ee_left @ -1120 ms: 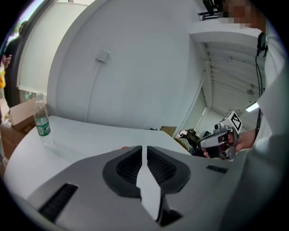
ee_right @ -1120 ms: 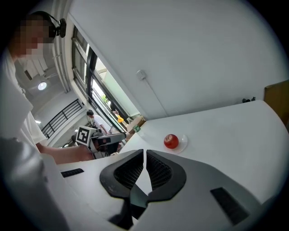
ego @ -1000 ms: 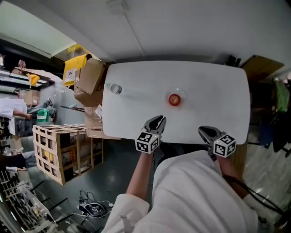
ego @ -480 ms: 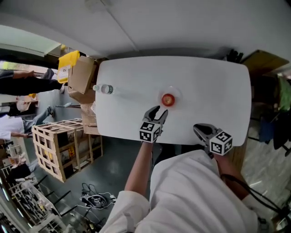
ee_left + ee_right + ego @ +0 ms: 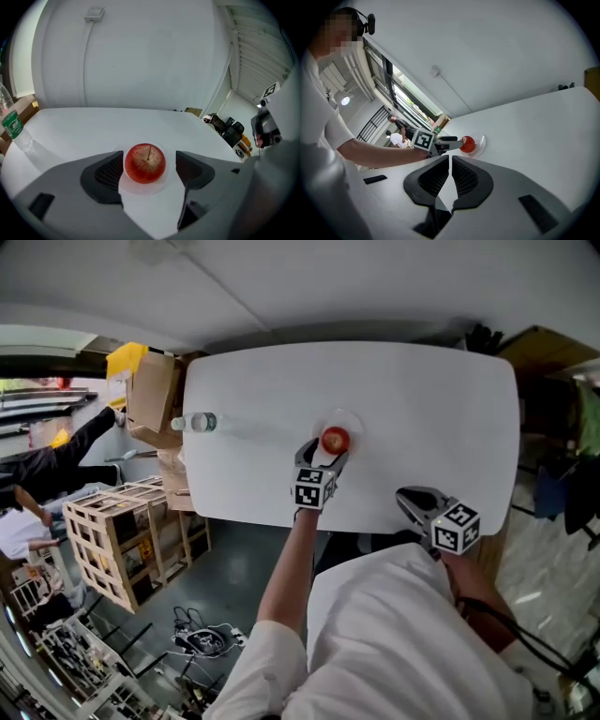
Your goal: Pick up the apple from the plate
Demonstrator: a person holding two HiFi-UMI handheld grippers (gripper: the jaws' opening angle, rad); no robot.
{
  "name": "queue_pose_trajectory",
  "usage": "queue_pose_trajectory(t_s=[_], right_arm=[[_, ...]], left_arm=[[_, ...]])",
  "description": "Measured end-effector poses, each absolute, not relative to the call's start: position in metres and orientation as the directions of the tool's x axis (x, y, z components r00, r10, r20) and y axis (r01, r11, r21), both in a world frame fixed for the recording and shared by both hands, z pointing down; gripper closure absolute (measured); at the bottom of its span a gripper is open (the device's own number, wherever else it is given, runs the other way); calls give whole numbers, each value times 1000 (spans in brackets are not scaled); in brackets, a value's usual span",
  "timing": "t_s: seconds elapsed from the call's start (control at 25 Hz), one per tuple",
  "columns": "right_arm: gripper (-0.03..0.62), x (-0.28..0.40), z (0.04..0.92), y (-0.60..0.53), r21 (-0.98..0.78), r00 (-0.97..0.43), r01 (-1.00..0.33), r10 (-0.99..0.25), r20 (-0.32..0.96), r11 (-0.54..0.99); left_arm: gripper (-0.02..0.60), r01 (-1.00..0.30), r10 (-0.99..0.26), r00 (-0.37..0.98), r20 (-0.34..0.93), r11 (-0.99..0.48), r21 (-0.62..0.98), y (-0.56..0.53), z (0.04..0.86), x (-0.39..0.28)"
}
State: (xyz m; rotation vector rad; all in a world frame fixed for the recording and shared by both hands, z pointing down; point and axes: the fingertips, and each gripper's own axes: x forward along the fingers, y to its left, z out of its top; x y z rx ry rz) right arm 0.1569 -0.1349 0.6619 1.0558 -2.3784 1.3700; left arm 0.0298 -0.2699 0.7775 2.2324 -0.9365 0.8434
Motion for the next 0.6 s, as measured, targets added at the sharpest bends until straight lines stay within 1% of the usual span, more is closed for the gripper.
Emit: queue_pose_trajectory(t_s=[0.12,0.2,0.36,0.44,0.6], right_arm=[[551,164,665,-136,-678,-722,-669,-482,496,305],[551,168,667,-136,-681,-720,-670,-483,498,296],[552,177,672,-137,-684,-715,-673,-486,503,282],[551,181,673,-137,-687,-715,-672,-486,503,276],[551,184,677,-134,-694,-722,-664,-477,501,278]], left_arm=[[200,-784,-387,519,762,-571,244,-272,796,31],[195,-792,-371,505,779,-558,248,-272,806,32],[195,-804,-357,476,804,-548,232,-276,819,35],[220,-817,-360,467,808,-525,238,-279,820,36],[222,-831,-369,470,802,-490,263,-277,812,36]])
